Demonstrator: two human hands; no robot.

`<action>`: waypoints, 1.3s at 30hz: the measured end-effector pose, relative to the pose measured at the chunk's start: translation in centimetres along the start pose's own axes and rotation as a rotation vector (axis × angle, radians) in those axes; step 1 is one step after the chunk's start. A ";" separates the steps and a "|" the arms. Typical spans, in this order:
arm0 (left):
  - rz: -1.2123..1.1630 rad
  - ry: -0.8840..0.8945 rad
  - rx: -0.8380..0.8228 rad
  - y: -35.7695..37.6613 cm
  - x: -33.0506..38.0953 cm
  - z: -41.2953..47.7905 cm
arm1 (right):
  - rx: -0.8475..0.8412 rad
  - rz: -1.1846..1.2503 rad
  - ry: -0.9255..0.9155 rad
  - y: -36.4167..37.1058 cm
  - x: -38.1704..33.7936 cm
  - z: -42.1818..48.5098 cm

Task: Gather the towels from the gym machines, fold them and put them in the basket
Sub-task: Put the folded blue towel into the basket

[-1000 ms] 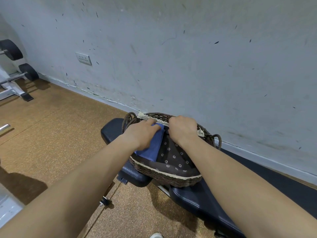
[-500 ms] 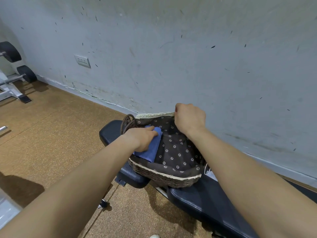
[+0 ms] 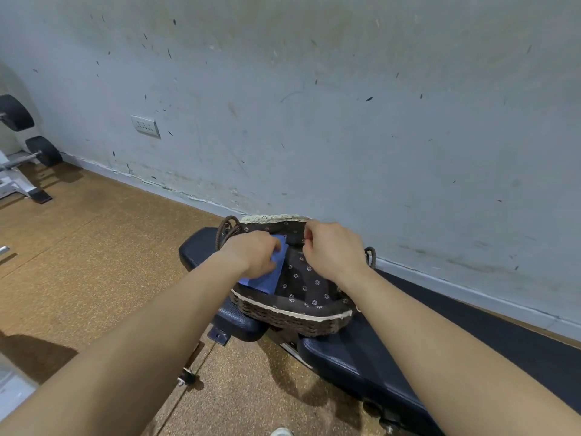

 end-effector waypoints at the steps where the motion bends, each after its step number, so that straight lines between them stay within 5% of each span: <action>1: -0.025 -0.003 0.025 -0.9 0.6 -0.8 | -0.010 0.001 0.017 -0.8 0.4 -0.5; 11: -0.135 0.143 0.138 -5.4 14.2 -9.9 | -0.103 -0.046 0.208 -11.1 8.7 -13.0; 21: -0.103 0.364 0.088 -2.5 33.8 -13.0 | -0.171 -0.104 0.477 -16.9 22.3 -30.0; 30: -0.089 0.451 0.025 3.9 45.6 -4.8 | -0.223 -0.053 0.693 -11.5 35.8 -34.0; 39: -0.071 0.435 -0.181 5.8 51.5 5.3 | -0.452 -0.020 0.826 -7.2 46.2 -32.2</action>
Point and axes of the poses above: each hand's wrist, its own z-axis towards the middle knuckle, its own y-axis out of the palm, x = y × z, the point moved 9 cm from there along z, towards the middle knuckle, and after that the axes turned 7 degrees about -z, right-handed, at the moved point
